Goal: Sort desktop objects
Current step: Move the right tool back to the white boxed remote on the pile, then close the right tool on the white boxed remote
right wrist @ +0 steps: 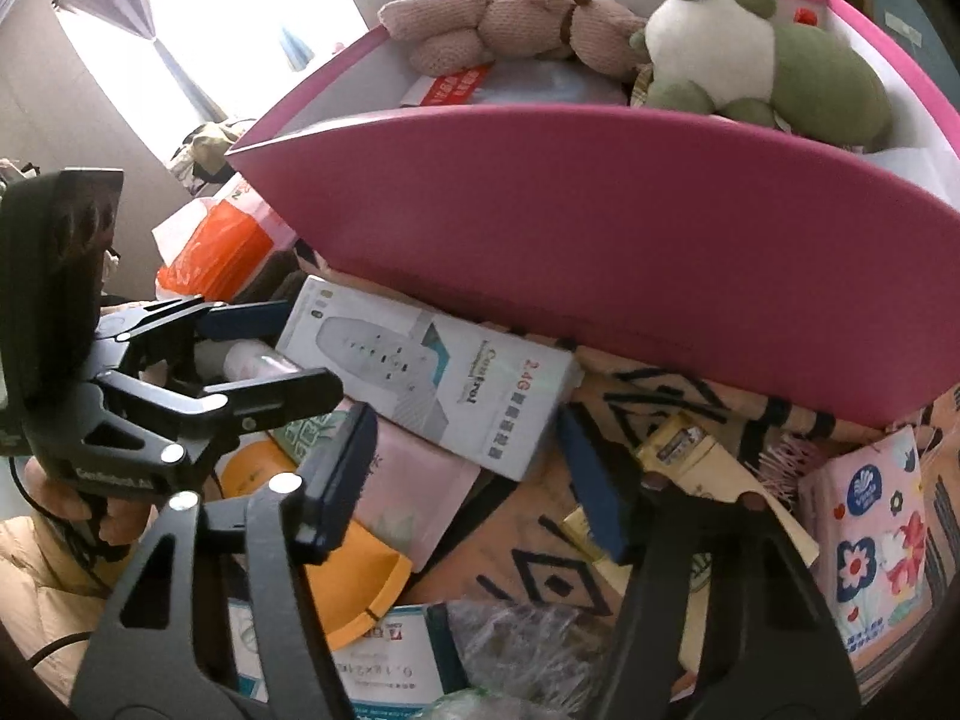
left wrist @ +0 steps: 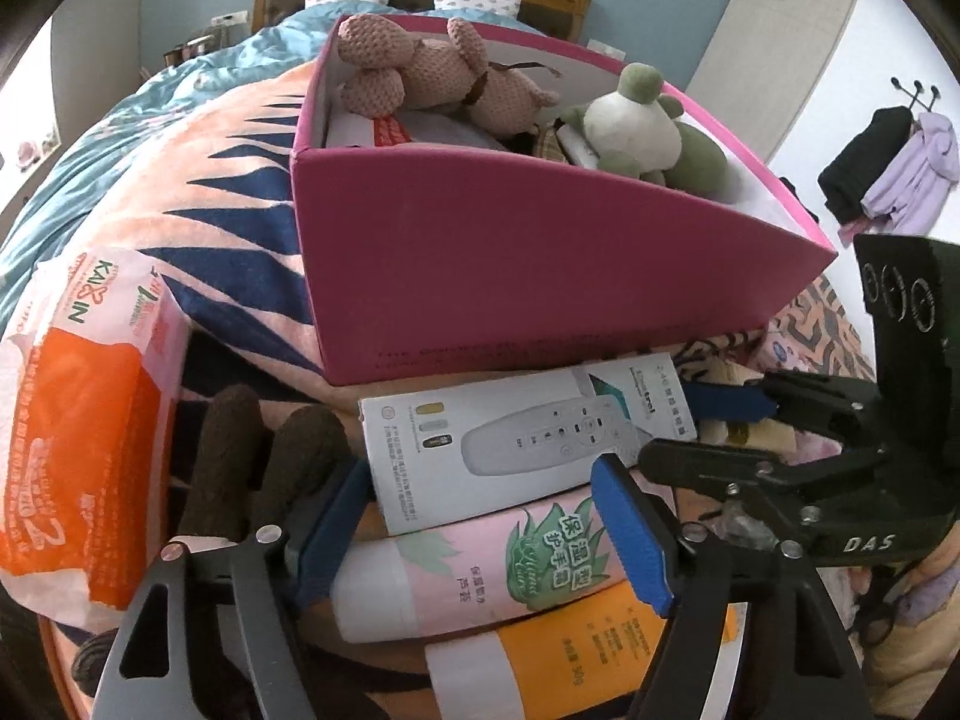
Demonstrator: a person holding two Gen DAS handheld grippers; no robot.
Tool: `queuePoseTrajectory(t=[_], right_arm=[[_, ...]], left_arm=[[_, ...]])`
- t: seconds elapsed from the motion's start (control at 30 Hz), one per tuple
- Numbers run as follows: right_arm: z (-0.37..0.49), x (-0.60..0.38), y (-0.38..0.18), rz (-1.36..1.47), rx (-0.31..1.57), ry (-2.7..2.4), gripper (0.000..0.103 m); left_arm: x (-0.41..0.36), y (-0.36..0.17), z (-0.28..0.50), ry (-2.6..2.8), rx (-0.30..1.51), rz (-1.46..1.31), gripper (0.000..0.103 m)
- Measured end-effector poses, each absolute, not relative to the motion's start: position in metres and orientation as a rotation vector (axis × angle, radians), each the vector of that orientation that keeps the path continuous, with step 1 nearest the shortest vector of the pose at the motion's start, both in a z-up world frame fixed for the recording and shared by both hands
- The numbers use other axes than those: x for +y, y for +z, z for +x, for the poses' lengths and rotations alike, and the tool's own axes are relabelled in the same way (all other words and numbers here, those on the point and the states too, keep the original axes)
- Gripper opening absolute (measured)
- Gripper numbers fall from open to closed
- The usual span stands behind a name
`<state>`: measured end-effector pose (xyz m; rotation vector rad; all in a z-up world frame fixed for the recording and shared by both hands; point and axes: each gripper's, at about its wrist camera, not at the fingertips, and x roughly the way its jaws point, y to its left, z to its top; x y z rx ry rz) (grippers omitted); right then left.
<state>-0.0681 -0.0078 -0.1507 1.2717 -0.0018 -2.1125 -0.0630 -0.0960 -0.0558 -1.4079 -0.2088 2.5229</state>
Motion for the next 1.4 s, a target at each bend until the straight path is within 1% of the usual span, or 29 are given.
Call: queuePoseTrajectory(t=[0.17, 0.23, 0.47, 1.4], right_arm=[[-0.069, -0.006, -0.151, 1.266, -0.010, -2.119, 0.054], [-0.068, -0.003, -0.150, 1.257, -0.020, -2.131, 0.050], [-0.059, 0.007, -0.138, 1.196, -0.047, -2.171, 0.050], [-0.032, 0.015, -0.101, 1.040, -0.021, -2.248, 0.050]], left_arm=[[-0.095, -0.054, -0.062, 2.523, -0.215, -1.406, 0.076], [-0.094, -0.051, -0.061, 2.523, -0.212, -1.397, 0.076], [-0.092, -0.041, -0.056, 2.521, -0.211, -1.367, 0.076], [-0.083, -0.006, -0.039, 2.540, -0.164, -1.256, 0.076]])
